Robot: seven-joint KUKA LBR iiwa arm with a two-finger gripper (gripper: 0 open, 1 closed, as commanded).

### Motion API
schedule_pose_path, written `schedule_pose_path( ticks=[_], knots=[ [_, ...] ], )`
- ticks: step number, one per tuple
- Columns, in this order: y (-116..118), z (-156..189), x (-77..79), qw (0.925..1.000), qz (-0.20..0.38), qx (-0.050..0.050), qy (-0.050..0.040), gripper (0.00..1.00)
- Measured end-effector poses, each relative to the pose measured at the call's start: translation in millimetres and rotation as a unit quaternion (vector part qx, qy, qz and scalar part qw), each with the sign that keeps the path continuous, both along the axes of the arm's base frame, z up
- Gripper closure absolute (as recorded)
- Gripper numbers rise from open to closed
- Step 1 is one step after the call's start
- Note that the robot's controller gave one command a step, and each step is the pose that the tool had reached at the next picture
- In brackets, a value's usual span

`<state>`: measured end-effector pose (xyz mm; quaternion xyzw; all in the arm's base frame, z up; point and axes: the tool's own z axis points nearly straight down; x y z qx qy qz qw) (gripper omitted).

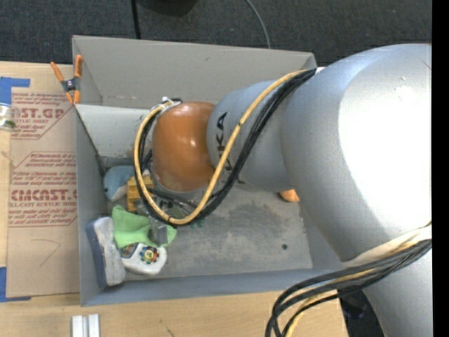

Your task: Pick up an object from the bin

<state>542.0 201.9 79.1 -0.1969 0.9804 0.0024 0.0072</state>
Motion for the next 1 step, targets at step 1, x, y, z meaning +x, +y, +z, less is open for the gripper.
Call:
schedule_pose_path(
  ticks=[1],
  knots=[
    [0.8,39.7,7.6,1.0,-0.003,0.0,0.0019,1.0]
  ],
)
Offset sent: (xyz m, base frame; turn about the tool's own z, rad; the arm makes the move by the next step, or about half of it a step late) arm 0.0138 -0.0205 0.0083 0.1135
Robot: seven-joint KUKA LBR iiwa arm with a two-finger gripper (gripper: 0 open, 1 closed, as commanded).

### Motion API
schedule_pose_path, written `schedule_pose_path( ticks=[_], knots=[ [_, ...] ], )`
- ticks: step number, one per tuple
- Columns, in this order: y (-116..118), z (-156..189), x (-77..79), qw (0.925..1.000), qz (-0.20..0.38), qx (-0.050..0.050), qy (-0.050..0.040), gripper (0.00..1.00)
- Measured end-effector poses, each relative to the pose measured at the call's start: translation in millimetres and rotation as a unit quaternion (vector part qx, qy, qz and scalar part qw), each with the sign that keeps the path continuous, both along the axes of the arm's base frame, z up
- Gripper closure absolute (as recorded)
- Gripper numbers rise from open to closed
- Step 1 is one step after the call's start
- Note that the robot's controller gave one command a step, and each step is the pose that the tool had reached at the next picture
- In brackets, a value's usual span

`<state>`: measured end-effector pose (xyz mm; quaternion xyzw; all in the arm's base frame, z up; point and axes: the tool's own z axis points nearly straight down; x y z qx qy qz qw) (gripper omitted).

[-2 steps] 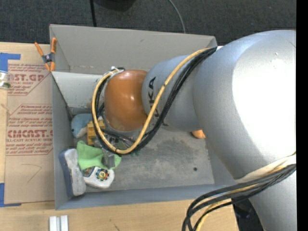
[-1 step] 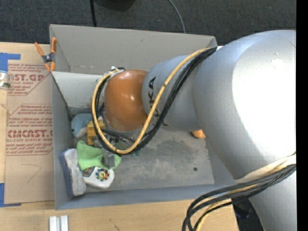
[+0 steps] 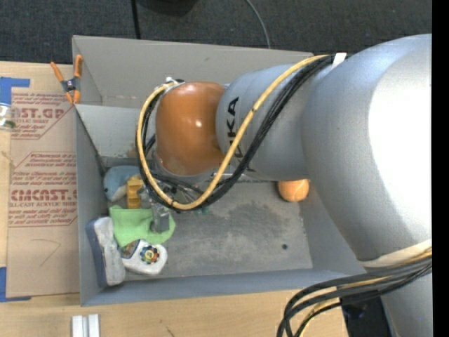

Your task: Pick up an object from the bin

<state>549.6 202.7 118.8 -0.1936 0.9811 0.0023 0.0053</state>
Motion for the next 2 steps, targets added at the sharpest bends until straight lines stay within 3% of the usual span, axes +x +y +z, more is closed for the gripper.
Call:
schedule_pose_path(
  ticks=[1,2],
  knots=[
    [-4.6,25.1,5.5,0.9999,-0.015,0.003,-0.0063,1.0],
    [-6.7,48.1,8.1,0.9998,-0.021,-0.001,0.0035,1.0]
  ],
)
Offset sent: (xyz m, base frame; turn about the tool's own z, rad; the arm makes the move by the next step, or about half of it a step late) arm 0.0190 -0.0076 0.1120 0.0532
